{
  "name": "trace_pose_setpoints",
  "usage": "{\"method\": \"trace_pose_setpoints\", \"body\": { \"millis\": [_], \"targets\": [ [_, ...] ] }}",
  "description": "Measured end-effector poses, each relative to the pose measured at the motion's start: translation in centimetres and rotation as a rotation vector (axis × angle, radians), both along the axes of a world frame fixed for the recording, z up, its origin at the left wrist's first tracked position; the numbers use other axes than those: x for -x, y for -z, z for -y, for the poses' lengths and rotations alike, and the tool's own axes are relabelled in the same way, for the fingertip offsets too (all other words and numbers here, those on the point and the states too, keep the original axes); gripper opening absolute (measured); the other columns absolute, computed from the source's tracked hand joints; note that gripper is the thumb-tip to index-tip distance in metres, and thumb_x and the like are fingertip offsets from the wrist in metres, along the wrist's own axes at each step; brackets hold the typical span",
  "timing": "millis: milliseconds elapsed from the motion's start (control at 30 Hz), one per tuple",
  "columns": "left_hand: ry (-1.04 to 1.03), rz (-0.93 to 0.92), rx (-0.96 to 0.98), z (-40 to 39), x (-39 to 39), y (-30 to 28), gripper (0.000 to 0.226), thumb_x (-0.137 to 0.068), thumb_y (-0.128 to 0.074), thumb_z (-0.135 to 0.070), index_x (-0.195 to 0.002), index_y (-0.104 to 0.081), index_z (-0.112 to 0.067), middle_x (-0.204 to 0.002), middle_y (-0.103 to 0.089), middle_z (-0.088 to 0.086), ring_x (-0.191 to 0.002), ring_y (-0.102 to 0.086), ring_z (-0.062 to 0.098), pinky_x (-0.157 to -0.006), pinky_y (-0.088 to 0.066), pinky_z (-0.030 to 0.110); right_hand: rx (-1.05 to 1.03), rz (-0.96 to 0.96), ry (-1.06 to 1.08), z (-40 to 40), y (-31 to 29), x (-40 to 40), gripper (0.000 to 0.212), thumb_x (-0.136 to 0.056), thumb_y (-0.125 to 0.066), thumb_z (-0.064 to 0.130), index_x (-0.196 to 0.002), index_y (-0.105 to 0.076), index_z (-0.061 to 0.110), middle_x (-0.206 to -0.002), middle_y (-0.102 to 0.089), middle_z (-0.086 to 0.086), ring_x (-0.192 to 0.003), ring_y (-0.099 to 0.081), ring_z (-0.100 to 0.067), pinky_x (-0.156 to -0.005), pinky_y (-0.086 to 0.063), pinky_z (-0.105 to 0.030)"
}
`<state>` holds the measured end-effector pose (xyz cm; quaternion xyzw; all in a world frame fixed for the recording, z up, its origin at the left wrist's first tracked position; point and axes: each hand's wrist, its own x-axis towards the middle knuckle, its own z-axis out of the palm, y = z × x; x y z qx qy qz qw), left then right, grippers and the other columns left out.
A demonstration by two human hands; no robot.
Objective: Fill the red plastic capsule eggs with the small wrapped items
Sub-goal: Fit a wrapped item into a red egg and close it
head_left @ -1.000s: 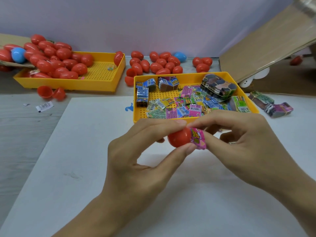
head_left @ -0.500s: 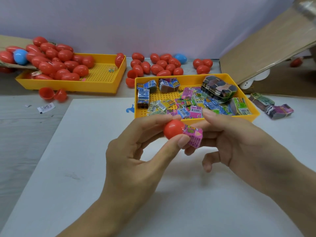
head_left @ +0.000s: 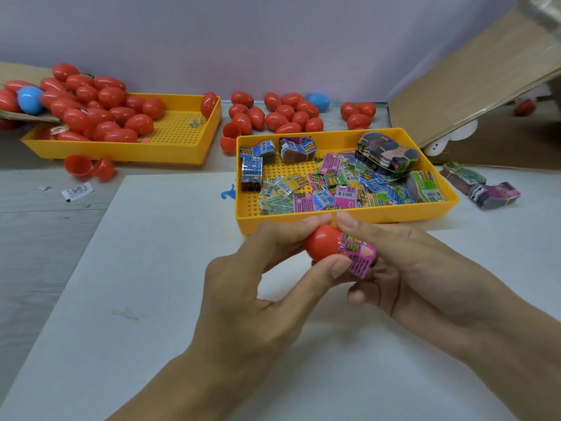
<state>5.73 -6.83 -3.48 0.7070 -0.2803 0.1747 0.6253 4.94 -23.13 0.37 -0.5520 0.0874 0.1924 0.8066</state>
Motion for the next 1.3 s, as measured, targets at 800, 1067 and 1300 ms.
{"method": "trace_pose_setpoints", "body": {
  "millis": [800,1067,1300],
  "targets": [
    [-0.122,0.032,-0.076,-0.2,-0.2,0.0,0.023,-0.089,-0.065,-0.03,-0.11,-0.06,-0.022,-0.108,-0.072,-0.013,-0.101,-0.07,-0.003,-0.086,-0.054,0.015,-0.114,-0.093,-0.038,0.8,-0.5,0.2,0.032,-0.063,-0.076,0.026,-0.09,-0.081,0.01,-0.09,-0.076,-0.016,-0.081,-0.076,-0.027,-0.05,-0.057,-0.021],
    [-0.109,-0.207,0.189,0.1,-0.4,-0.2,0.011,-0.087,-0.066,-0.031,-0.097,-0.064,-0.026,-0.091,-0.076,-0.017,-0.087,-0.074,0.004,-0.077,-0.055,0.014,0.292,0.265,0.085,0.5,-0.9,0.4,0.028,-0.075,-0.073,0.041,-0.09,-0.08,0.019,-0.087,-0.077,-0.01,-0.08,-0.075,-0.024,-0.049,-0.055,-0.028],
    [-0.145,-0.116,0.138,0.0,-0.3,-0.2,0.016,-0.088,-0.068,-0.029,-0.102,-0.062,-0.027,-0.096,-0.073,-0.024,-0.09,-0.072,-0.001,-0.077,-0.054,0.01,0.436,0.439,0.174,0.3,-0.6,0.9,0.016,-0.073,-0.081,0.026,-0.08,-0.077,0.012,-0.072,-0.075,-0.008,-0.065,-0.073,-0.02,-0.042,-0.051,-0.026]
  ]
}}
